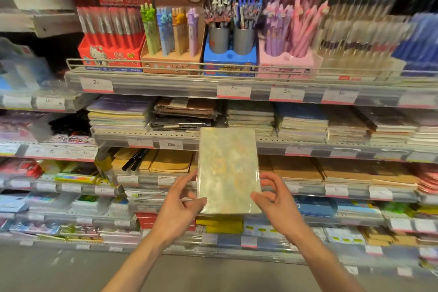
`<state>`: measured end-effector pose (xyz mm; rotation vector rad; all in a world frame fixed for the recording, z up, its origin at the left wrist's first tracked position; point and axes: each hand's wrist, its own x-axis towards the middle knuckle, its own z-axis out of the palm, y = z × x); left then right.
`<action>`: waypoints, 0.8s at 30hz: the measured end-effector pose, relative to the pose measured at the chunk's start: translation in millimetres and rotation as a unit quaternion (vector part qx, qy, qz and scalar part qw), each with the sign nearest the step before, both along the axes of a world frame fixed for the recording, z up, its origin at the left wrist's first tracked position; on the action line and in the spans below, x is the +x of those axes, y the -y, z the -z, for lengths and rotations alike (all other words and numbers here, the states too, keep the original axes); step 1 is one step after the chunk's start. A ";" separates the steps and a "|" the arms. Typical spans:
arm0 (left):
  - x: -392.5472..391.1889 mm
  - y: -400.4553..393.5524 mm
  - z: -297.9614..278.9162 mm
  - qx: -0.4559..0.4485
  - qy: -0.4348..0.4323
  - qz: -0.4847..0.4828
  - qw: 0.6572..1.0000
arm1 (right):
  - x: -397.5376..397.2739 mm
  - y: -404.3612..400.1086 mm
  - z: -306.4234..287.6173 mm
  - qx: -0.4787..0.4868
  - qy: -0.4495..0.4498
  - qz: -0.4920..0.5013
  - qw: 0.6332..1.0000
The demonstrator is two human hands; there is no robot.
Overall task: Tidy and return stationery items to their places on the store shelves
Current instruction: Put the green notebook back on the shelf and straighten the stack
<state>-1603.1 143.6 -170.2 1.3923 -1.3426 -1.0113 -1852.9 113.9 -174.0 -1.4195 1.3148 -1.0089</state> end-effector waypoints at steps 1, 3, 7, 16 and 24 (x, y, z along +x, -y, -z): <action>-2.8 4.6 -7.4 -0.013 0.007 0.008 1.000 | -3.6 1.2 -8.9 -0.011 -0.001 0.006 1.000; -9.0 14.1 -21.0 -0.035 0.025 0.020 0.999 | -10.7 4.8 -24.3 -0.027 -0.014 0.015 0.999; -19.0 30.6 -42.7 -0.063 0.052 0.054 0.995 | -18.8 10.5 -42.8 -0.021 -0.032 0.028 0.999; -21.8 90.5 -53.0 -0.035 0.025 0.097 0.994 | -21.7 51.8 -66.2 0.017 -0.042 0.071 0.996; -31.3 144.7 -68.5 -0.058 0.083 0.089 0.991 | -17.6 104.8 -92.2 0.033 -0.035 0.111 0.993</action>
